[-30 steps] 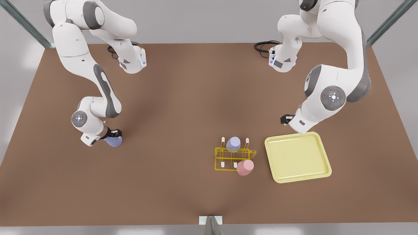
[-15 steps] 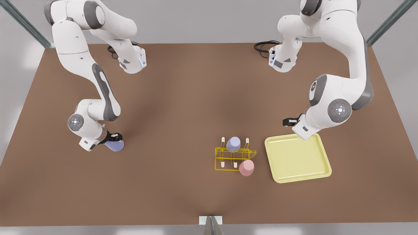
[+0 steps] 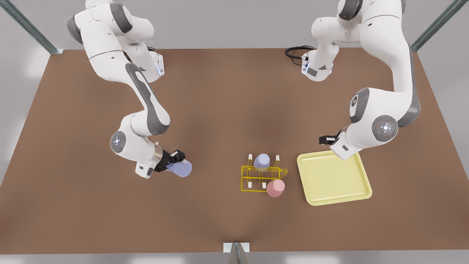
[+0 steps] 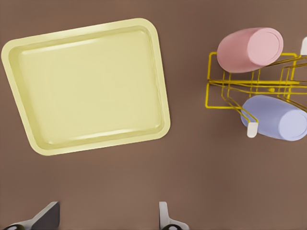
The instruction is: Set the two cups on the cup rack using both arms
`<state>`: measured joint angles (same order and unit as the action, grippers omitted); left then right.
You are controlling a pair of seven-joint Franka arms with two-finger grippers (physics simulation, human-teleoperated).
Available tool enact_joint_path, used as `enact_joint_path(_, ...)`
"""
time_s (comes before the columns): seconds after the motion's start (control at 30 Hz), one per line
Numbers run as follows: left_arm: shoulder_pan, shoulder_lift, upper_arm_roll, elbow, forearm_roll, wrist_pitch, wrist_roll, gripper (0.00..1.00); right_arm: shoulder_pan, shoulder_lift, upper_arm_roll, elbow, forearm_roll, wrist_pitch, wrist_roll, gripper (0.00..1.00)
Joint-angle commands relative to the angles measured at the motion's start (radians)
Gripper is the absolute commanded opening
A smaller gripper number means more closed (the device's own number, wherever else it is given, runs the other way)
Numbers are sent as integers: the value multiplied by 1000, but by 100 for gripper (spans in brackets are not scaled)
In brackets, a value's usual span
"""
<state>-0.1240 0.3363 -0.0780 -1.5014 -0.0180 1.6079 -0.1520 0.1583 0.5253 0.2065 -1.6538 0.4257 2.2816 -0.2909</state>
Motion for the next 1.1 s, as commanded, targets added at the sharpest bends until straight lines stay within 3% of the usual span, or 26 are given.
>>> enact_joint_path(0.0, 0, -5, -14, 3, 0, 0, 28, 100, 41, 50, 1, 81, 160, -14, 39, 78)
enact_joint_path(0.17, -8, 6, -26, 9, 1, 7, 29, 100, 127, 248, 1, 359, 370, 12, 38, 78)
enact_joint_path(0.37, -6, 9, -40, 7, 9, 10, 28, 100, 156, 387, 5, 529, 501, 33, 38, 78)
enact_joint_path(0.57, -8, 6, -43, 7, 10, 10, 25, 100, 244, 438, 4, 562, 553, 154, 38, 78)
enact_joint_path(0.77, -16, 6, -49, 7, 10, 7, 23, 100, 254, 453, 2, 572, 551, 159, 35, 78)
enact_joint_path(1.07, -14, -3, -100, 7, 56, -3, -54, 100, 331, 473, -84, 594, 535, 150, 125, 78)
